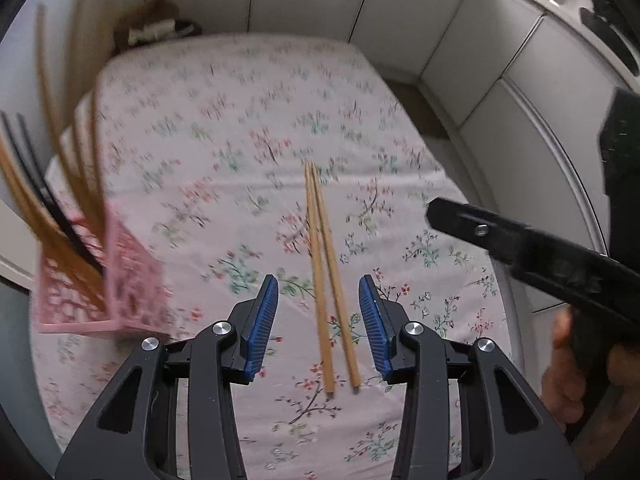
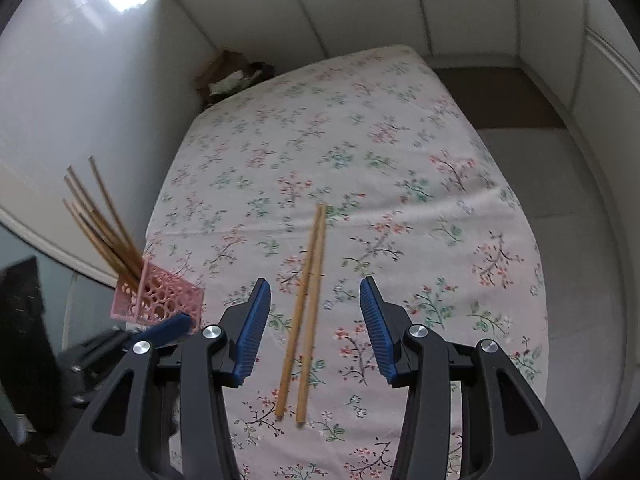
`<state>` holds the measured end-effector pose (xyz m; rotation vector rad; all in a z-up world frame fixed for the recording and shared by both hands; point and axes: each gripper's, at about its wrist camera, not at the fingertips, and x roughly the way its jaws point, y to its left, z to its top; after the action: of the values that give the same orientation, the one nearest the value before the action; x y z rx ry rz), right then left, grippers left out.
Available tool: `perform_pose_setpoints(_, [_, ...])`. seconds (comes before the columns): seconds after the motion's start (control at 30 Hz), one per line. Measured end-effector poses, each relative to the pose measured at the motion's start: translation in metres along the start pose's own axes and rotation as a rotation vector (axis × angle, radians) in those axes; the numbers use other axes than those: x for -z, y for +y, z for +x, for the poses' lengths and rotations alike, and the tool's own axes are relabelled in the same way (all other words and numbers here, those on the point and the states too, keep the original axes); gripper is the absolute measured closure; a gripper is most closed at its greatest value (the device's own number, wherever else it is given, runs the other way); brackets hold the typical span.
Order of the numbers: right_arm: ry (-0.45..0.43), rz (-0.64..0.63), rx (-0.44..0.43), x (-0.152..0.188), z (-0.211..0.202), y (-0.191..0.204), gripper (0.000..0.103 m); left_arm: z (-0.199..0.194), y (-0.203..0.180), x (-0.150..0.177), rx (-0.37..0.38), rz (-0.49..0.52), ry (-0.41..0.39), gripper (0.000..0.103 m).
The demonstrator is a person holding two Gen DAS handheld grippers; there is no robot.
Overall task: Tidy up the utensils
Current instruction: 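Move both tools back to the last two wooden chopsticks on the table, then close the left tool on one wooden chopstick while the right grasps the other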
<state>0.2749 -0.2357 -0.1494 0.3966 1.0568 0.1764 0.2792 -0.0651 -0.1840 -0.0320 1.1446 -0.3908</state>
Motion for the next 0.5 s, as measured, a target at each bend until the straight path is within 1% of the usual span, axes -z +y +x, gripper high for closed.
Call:
perform_pose_setpoints(0.13, [0.033, 0.037, -0.007, 0.001, 0.005, -0.012, 0.056, 0.033, 0.001, -0.002, -0.005, -0.003, 0.069, 0.063])
perform_pose_setpoints(0.27, [0.027, 0.06, -0.001, 0.0, 0.002, -0.019, 0.056, 0.067, 0.005, -0.009, -0.028, -0.019, 0.126, 0.063])
perform_pose_setpoints(0.4, [0.022, 0.079, -0.007, -0.001, 0.0, -0.023, 0.056, 0.09, 0.004, -0.015, -0.041, -0.024, 0.151, 0.063])
perform_pose_setpoints(0.5, [0.026, 0.077, -0.013, -0.001, 0.0, -0.022, 0.056, 0.102, 0.003, -0.017, -0.067, -0.005, 0.162, 0.063])
